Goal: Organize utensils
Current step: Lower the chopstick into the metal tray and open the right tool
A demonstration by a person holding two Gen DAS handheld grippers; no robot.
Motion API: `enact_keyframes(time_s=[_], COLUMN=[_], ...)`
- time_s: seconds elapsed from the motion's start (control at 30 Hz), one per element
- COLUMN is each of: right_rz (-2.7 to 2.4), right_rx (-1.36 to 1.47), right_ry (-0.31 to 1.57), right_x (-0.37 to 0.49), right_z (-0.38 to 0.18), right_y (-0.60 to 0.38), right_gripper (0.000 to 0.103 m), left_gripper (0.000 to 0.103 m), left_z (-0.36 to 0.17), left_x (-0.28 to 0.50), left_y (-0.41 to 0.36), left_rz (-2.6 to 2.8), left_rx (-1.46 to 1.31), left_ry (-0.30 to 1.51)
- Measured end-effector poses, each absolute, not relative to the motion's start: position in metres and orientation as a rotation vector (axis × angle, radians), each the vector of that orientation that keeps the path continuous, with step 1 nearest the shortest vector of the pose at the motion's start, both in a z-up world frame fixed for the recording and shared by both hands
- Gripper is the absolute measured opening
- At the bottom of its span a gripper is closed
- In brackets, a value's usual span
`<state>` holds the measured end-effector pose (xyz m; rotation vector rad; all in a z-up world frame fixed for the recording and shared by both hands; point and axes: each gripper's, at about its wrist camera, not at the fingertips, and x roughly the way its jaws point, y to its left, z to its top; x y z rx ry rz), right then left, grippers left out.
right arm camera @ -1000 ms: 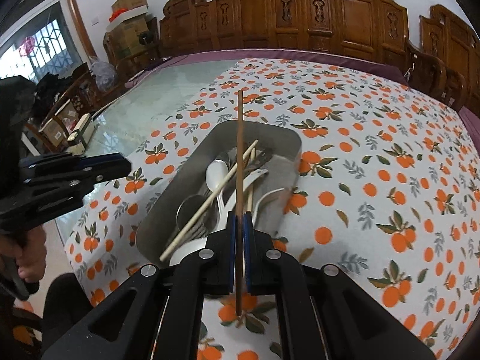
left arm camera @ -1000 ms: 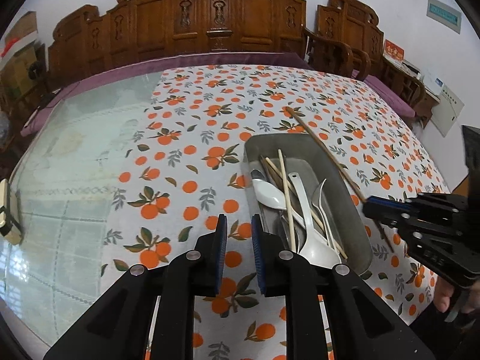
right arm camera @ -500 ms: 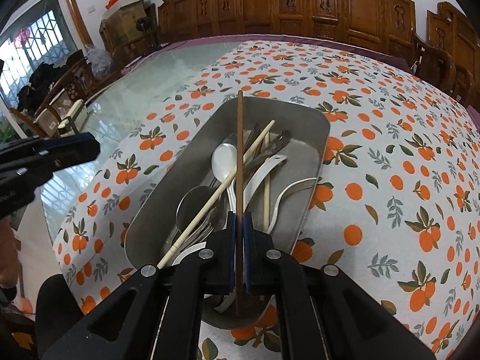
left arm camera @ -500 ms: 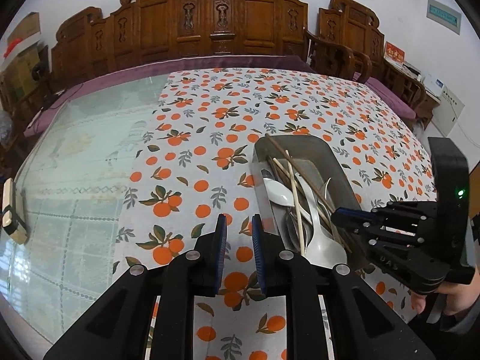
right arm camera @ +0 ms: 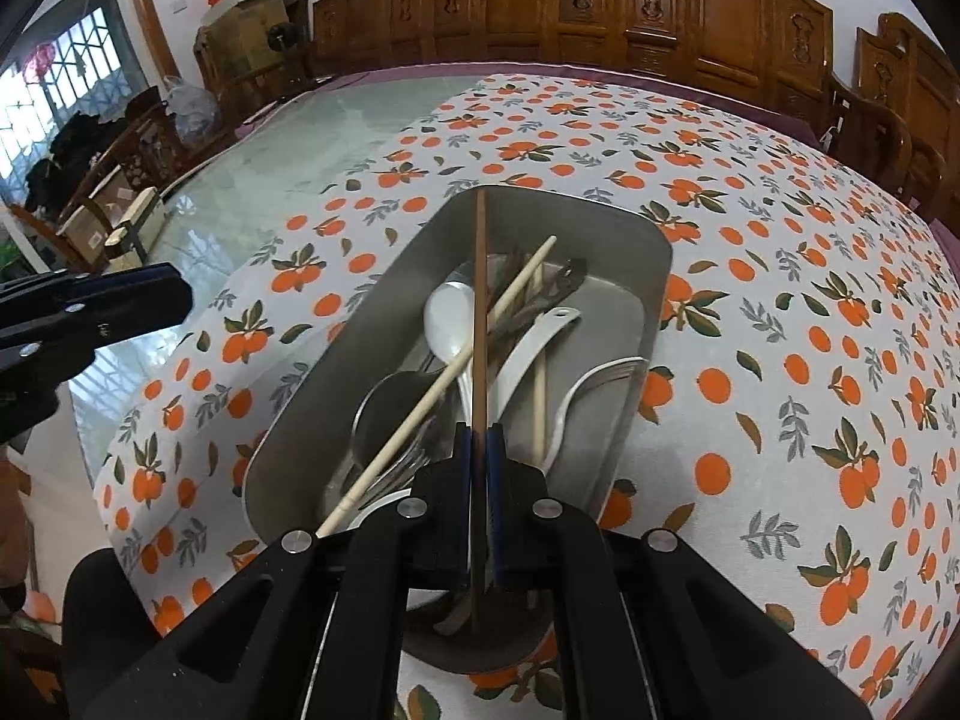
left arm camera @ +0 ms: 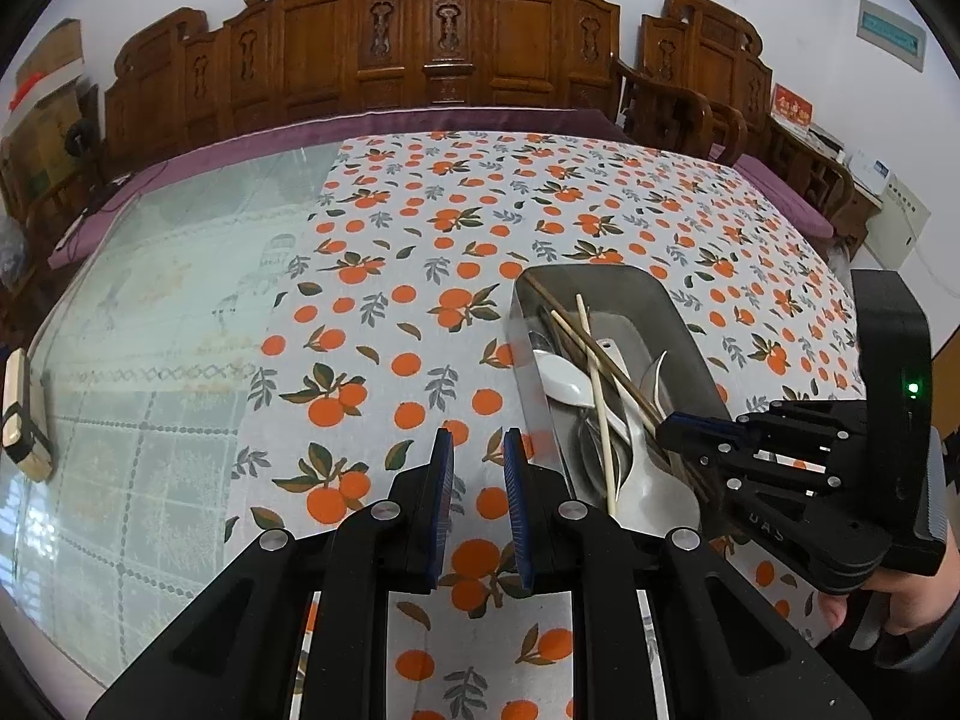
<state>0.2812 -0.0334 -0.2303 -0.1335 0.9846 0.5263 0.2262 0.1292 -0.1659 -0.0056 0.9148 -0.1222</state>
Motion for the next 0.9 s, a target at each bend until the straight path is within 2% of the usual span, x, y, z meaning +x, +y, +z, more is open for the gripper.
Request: enact_keyframes(time_s=[0.37,0.8,0.9], right_rz=[0.521,0.567,0.566], right_rx=[-0.131,-0.086,-0.087], right_ry=[0.976,0.858,0.817], right_x=[0.278,0.256,0.248], right_z=[-0.231,-0.193,-0.178], right_y=[-0.043,-0.072,-0.083], right_gripper=[0.007,0.007,0.007], left_gripper=[0.016,0.016,0.028], left_z=[-0.168,-0.163,-0.161], left_x=[0.226,0.224,0.222], left_y=[0.126,0.112,0.105], left_rz=[-0.124,-0.13,-0.127], left_rx=[-0.005,-0.012,-0.01], left_ry=[0.913,0.897,0.878])
